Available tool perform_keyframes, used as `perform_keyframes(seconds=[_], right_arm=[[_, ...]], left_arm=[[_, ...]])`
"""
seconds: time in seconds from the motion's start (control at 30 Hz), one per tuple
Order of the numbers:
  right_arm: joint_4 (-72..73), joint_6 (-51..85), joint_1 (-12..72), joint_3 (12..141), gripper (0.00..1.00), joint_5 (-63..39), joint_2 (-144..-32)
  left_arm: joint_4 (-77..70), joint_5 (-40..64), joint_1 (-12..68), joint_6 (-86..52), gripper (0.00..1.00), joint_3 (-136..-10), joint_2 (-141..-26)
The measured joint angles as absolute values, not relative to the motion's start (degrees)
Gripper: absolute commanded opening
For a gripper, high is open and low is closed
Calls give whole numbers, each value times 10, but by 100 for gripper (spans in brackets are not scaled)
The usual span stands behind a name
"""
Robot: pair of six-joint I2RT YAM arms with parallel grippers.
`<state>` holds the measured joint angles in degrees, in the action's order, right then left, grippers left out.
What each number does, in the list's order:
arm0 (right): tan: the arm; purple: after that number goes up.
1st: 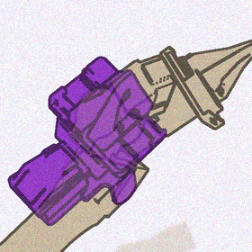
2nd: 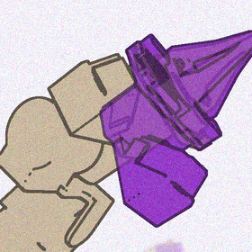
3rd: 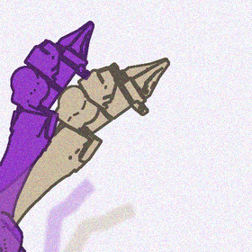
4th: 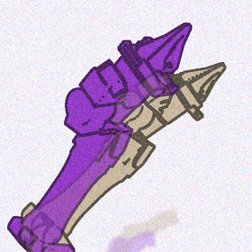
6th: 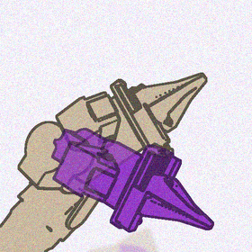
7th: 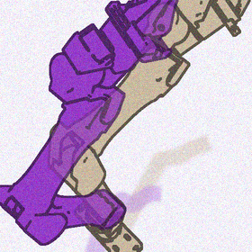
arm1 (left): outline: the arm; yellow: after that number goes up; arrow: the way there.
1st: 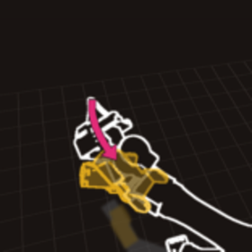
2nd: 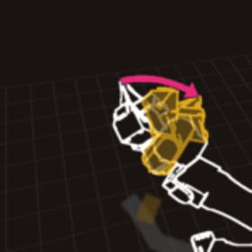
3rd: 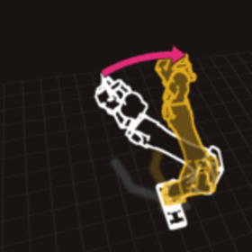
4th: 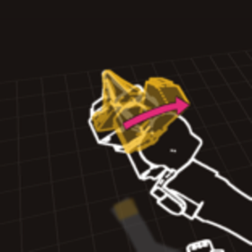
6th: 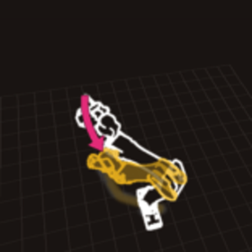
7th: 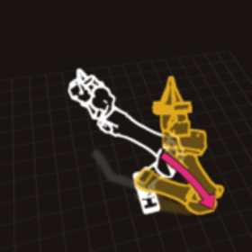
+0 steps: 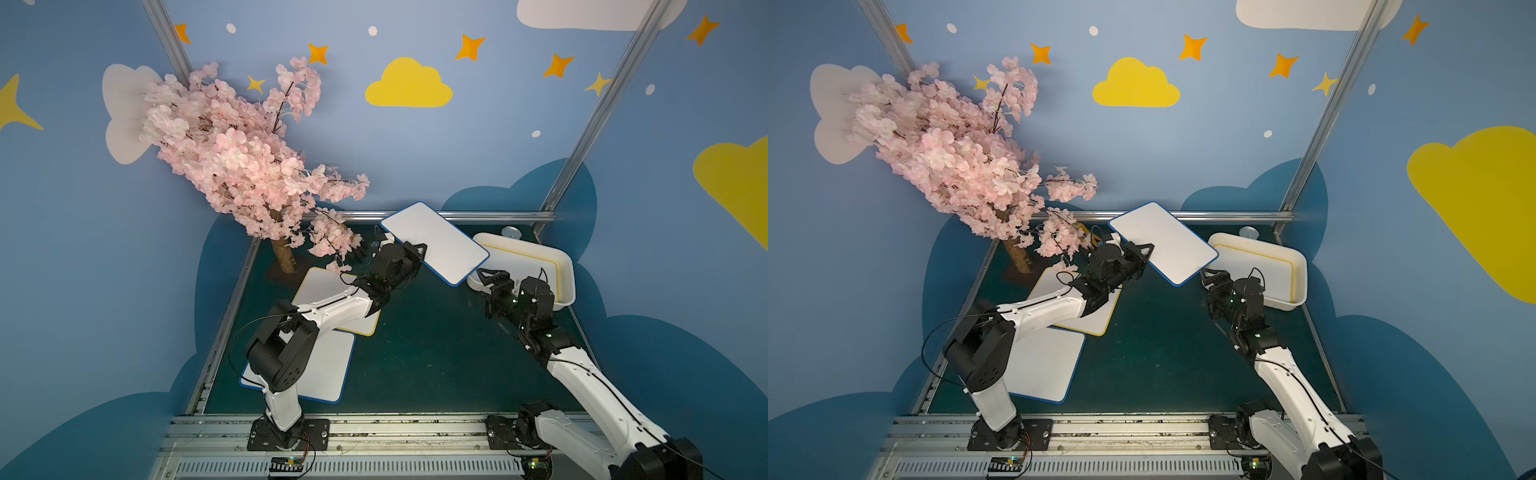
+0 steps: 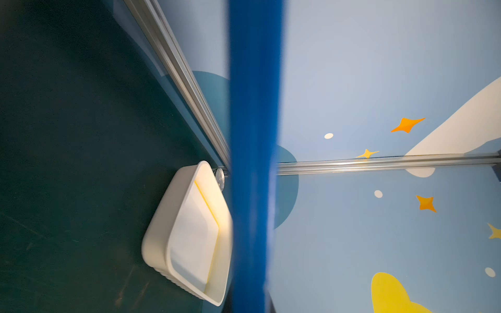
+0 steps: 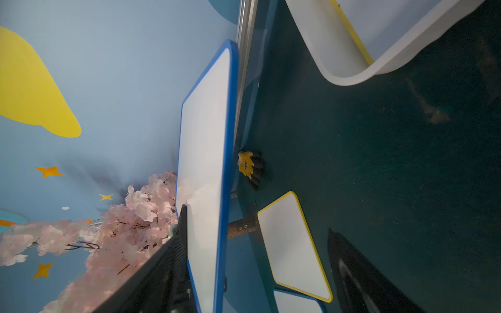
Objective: Put the whiteboard into the storage box
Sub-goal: Place the whiteboard in the storage box.
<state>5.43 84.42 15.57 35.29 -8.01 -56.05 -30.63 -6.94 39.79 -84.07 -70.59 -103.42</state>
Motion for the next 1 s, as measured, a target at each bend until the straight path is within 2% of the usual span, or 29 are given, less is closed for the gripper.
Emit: perform_keyframes(seconds=[0.23,0.3,0.4,0.53,0.7,0.8,0.87,1.0], right_arm=[[158,888,142,353,70,-108,-597],[187,898,136,353,61,-117,-614],[224,910,129,354,41,-129,-643],[256,922,127,354,27,-138,-665],[267,919,126,355,18,-140,-664],[268,910,124,355,7,-140,-660],[272,910,121,357,0,-139,-658],[263,900,116,359,0,-137,-656]], left_arm=[[-348,-96,419,-879,3,-728,-1073],[-351,-101,424,-890,3,-728,-1080],[-357,-104,428,-907,3,-728,-1089],[-368,-105,430,-929,4,-731,-1101],[-369,-105,433,-945,8,-736,-1108],[-369,-105,435,-950,11,-744,-1108],[-367,-105,436,-955,18,-753,-1112],[-368,-91,438,-961,44,-770,-1122]])
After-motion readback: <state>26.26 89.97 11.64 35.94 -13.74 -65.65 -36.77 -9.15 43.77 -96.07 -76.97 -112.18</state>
